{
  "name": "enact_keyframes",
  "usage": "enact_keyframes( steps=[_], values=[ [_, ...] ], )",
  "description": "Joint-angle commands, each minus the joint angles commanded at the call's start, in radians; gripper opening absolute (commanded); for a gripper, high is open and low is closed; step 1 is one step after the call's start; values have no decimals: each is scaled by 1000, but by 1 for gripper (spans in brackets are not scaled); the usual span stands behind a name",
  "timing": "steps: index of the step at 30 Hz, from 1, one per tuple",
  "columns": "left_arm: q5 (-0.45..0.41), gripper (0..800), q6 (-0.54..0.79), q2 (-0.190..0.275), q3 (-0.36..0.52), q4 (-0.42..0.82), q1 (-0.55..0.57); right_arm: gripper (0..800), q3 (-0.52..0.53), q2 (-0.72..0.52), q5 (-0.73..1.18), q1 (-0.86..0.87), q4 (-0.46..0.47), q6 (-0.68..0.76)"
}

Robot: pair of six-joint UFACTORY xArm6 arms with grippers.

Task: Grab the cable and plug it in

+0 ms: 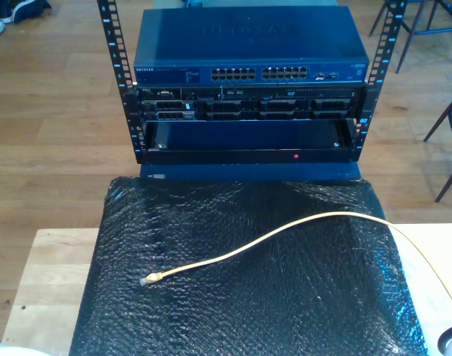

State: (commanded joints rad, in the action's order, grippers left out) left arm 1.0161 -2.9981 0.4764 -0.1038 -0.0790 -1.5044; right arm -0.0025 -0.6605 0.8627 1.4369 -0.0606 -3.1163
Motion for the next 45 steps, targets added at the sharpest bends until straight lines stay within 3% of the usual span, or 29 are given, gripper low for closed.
enact_keyframes(
  steps=[38,45],
  values=[
    [0,800,2,0,2,0,0,800,-11,0,9,0,0,3],
    [0,800,0,0,2,0,0,800,-83,-17,135,5,0,5]
  ],
)
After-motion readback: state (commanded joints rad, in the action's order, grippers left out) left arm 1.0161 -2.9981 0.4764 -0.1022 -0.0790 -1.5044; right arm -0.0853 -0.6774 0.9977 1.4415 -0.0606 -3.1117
